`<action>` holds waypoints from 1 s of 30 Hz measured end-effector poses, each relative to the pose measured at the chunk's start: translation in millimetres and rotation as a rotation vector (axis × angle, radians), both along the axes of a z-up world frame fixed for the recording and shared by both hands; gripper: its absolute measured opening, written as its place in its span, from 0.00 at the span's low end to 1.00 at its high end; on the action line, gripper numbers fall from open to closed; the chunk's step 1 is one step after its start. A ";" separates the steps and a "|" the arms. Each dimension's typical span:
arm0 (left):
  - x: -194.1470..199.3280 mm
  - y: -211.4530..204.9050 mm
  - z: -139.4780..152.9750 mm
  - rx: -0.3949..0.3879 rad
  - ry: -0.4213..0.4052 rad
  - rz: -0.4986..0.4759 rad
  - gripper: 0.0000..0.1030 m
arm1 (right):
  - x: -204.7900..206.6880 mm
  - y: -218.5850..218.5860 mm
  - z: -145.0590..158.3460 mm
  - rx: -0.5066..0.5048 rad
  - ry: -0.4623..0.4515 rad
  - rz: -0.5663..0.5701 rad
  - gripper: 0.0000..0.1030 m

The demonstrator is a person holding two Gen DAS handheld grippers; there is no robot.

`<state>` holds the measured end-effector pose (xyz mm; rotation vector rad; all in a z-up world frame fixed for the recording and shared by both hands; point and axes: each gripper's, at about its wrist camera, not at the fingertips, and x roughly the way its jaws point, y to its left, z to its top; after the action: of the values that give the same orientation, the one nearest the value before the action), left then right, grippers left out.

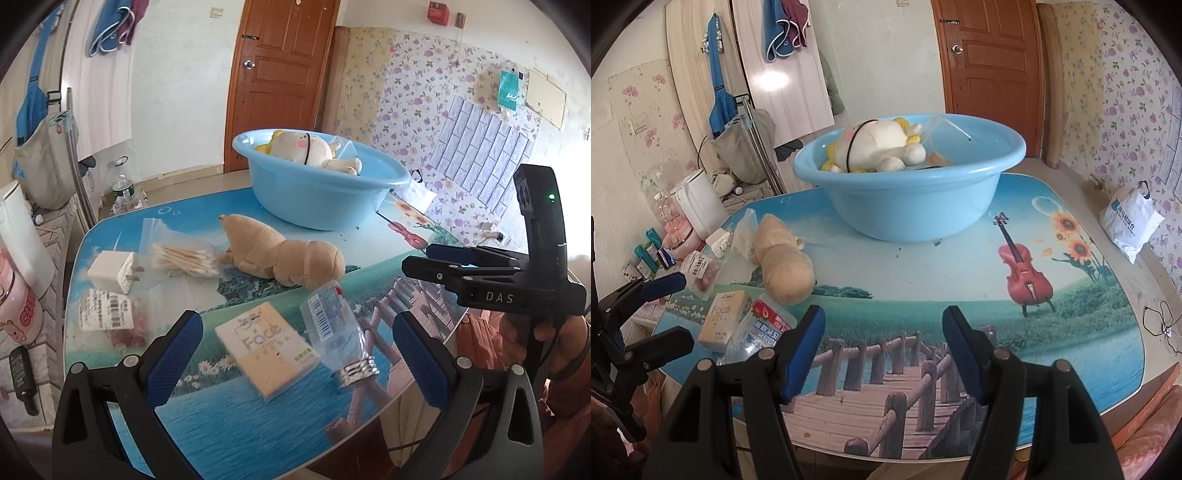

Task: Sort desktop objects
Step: 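Withdraw both open grippers from the basin back over the table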

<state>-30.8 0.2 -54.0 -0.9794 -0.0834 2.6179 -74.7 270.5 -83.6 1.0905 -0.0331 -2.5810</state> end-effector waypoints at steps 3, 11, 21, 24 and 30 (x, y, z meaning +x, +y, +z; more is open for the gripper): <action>7.4 -10.6 -3.9 0.033 -0.005 0.003 1.00 | 1.1 -1.8 -1.0 0.008 -0.004 0.006 0.64; 6.2 -25.5 -15.1 0.054 -0.043 0.041 1.00 | 0.5 -5.9 -6.2 -0.005 -0.023 0.018 0.64; 4.5 -23.5 -22.5 0.039 -0.057 0.038 1.00 | 3.2 -10.3 -7.6 -0.020 -0.034 0.030 0.64; 2.9 -25.7 -24.9 0.044 -0.065 0.045 1.00 | 6.4 -17.2 -6.5 -0.023 -0.035 0.054 0.64; 2.6 -27.5 -27.1 0.043 -0.066 0.044 1.00 | 11.2 -38.0 -5.2 -0.051 -0.058 0.118 0.64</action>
<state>-28.2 -27.4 -81.1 -1.0613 -0.1779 2.6115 -63.5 232.5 -88.8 1.1144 -0.0467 -2.4311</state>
